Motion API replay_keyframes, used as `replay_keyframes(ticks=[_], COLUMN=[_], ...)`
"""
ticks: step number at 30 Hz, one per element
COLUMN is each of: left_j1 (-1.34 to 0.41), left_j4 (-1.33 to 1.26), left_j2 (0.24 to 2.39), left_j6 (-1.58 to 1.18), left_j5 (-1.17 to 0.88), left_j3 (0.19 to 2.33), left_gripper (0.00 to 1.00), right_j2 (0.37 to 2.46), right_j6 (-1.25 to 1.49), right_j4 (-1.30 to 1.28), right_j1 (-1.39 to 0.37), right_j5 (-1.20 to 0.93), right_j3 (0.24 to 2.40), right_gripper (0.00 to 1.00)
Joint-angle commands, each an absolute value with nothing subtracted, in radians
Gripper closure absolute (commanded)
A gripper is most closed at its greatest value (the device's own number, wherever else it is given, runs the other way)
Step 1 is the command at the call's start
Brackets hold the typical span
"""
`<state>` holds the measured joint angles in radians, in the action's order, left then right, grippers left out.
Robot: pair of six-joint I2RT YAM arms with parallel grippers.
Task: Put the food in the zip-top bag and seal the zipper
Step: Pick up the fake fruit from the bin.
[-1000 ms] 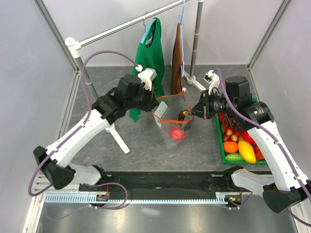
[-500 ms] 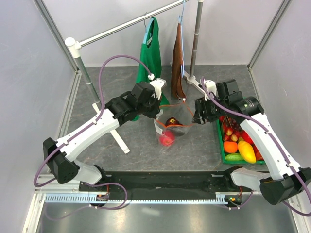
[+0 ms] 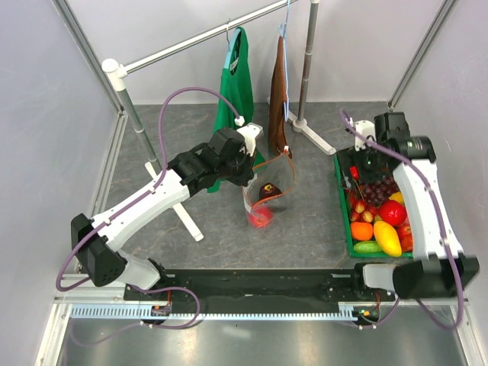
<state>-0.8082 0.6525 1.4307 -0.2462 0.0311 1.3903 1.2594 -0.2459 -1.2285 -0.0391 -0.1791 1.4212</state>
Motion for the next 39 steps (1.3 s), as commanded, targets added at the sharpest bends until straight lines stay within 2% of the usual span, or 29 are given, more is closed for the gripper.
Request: replay_keyframes(ticks=[1,5,20,28,39], left_j1=[-0.807,-0.805,-0.805,-0.804,-0.799], left_j4=[0.612,0.603,0.597,0.592,0.589], left_j2=[1.434,1.42,1.411,1.416,1.419], left_j6=[-0.276,-0.273,-0.281,-0.287,-0.279], left_j5=[0.005,0.005,-0.018,-0.031,-0.038], left_j3=[1.404,1.384,1.368,1.364,1.355], left_gripper=[0.98,0.98,0.98,0.98,0.98], right_j2=[1.4,1.489,1.554,1.646,1.729], right_j6=[-0.348,-0.39,-0.65,-0.563,-0.37], right_j4=[-1.22,-1.195,-1.301,-1.253,-1.112], right_j1=[0.064,0.092,0.347,0.387,0.4], right_j5=[-0.229,-0.227,-0.163,-0.201,-0.14], right_j3=[1.508,1.542,1.551,1.578,1.542], right_gripper=[0.09,0.18,0.14,0.03,0.02])
